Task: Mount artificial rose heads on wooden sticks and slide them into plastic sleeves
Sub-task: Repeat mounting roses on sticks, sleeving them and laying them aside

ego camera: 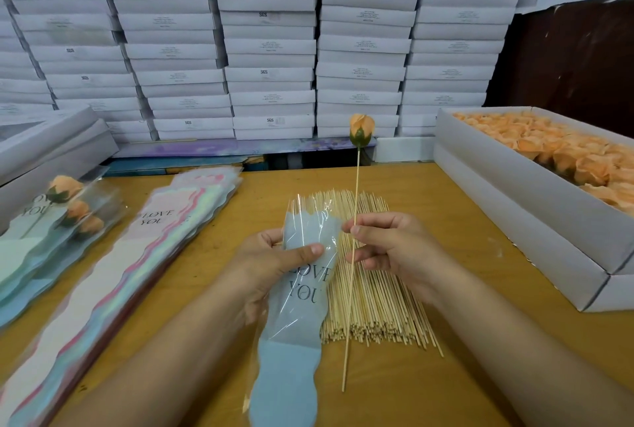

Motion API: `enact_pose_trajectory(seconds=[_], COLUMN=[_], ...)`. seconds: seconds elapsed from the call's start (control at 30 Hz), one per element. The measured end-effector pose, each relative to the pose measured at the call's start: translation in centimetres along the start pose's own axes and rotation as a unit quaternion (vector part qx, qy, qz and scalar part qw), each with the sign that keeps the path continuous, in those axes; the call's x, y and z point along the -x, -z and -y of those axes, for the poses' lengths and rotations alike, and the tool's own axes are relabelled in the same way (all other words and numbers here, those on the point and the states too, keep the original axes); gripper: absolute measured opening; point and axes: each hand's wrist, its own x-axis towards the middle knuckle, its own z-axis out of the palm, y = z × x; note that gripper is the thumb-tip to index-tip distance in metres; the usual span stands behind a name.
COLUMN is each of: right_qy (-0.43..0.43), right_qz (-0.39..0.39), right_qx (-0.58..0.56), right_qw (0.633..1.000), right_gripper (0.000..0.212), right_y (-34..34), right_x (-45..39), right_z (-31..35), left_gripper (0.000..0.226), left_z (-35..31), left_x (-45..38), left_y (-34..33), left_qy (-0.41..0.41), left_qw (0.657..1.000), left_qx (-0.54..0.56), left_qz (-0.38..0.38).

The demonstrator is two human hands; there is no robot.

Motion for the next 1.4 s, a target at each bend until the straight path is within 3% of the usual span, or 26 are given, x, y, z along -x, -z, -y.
enact_pose_trajectory(seconds=[0.33, 0.7, 1.03, 1.17, 1.4], right_qy=[0.029, 0.096, 0.100, 0.086, 0.045], right_qz=[-0.068, -0.138, -0.177, -0.168, -0.084], right_qx=[0.053, 0.018, -0.013, 0.000, 0.013], right_qw=[0.996, 0.986, 0.979, 0.982, 0.995], right_gripper=[0.010, 0.004, 0.004, 0.004, 0.004], right_y=[1.2, -0.3, 0.1, -0.2, -1.8], right_x=[-3.1, -7.3, -8.7, -8.7, -7.5], right_z=[4.1, 11.7, 12.2, 10.8, 7.1], left_gripper=[0.057, 0.076, 0.068, 0.067, 0.065], left_z=[0.3, 1.1, 1.0, 1.0, 1.0], left_x=[0.0, 0.5, 0.6, 0.6, 0.5], left_y=[0.8, 0.4, 0.5, 0.4, 0.4], left_qy=[0.030, 0.058, 0.063, 0.064, 0.050], left_qw=[1.000, 0.998, 0.997, 0.997, 0.998], left_qx=[0.001, 0.009, -0.003, 0.002, 0.021], left_qz=[0.008, 0.032, 0.046, 0.044, 0.014])
